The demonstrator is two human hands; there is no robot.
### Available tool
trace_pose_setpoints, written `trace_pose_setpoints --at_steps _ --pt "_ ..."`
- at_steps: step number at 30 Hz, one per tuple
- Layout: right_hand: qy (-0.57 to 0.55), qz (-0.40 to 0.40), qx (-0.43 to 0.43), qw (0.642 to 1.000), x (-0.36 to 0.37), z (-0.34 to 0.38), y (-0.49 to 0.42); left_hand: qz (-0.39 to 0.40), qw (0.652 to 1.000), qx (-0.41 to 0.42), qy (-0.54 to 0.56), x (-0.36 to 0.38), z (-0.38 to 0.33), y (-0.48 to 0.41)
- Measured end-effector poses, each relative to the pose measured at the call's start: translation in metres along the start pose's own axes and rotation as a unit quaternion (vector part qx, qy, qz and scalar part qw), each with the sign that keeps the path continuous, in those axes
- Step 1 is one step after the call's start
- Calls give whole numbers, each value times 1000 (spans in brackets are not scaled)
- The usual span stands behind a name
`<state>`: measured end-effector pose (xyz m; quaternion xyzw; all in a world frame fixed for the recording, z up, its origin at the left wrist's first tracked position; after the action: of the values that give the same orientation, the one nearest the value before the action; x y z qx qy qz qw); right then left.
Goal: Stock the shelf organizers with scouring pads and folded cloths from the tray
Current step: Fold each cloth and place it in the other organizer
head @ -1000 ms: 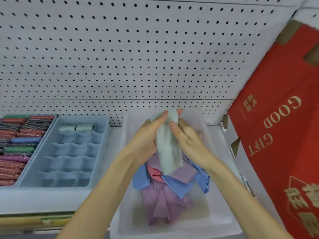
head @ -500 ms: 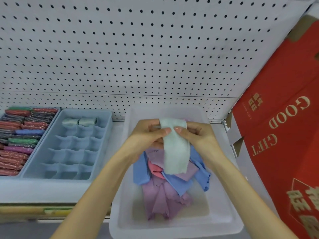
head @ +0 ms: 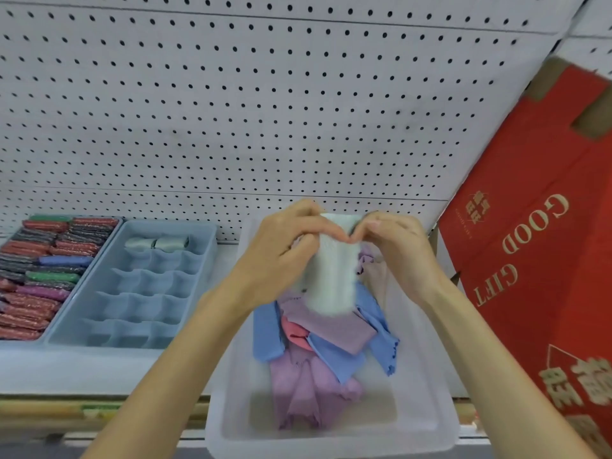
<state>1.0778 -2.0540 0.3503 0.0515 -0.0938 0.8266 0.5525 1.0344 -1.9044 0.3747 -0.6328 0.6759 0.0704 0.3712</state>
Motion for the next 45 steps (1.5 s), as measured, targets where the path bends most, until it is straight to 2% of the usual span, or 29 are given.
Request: trace_pose_setpoints --at_steps 2,4,9,12,14,19,23,26,28,32,37,41,45 --pt "0 12 -27 1000 7 9 3 -26 999 -19 44 -2 -4 1" --pt "-8 -5 -44 999 10 11 4 -35 988 -56 141 3 -2 3" --pt "-98 -51 -25 994 13 12 4 -82 947 -148 273 15 12 13" --pt "-134 -62 -21 989 15 11 4 -144 934 -135 299 13 8 18" --pt "-142 -80 -23 986 14 11 7 -159 934 -110 300 13 0 20" --pt "-188 -86 -10 978 11 11 19 -131 956 -115 236 24 -4 22" --pt "-207 -88 -1 974 2 4 26 -123 937 -199 260 39 4 31" --pt "-193 -108 12 975 -4 -6 32 -27 926 -267 266 58 10 37" --pt "-145 -117 13 983 -7 -14 37 26 916 -287 281 68 12 41" --pt "-82 -100 41 991 -14 -25 42 36 921 -273 277 75 11 44" --pt "-17 26 166 986 -9 -47 57 7 922 -257 288 73 13 52" --pt "-13 6 136 991 -3 -57 60 24 924 -265 275 69 19 63" --pt "-30 11 108 994 12 -62 61 60 906 -278 314 62 30 78"
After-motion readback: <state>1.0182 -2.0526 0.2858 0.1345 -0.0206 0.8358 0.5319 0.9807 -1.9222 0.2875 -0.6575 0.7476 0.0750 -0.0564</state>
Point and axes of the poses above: each hand's wrist, its own y-axis away from the middle knuckle, its own x-axis out of the palm, z = x × y, the point moved 6 cm from there along -y, towards the middle knuckle, and after that the axes turned 10 degrees about -y, right-handed, at the moved point
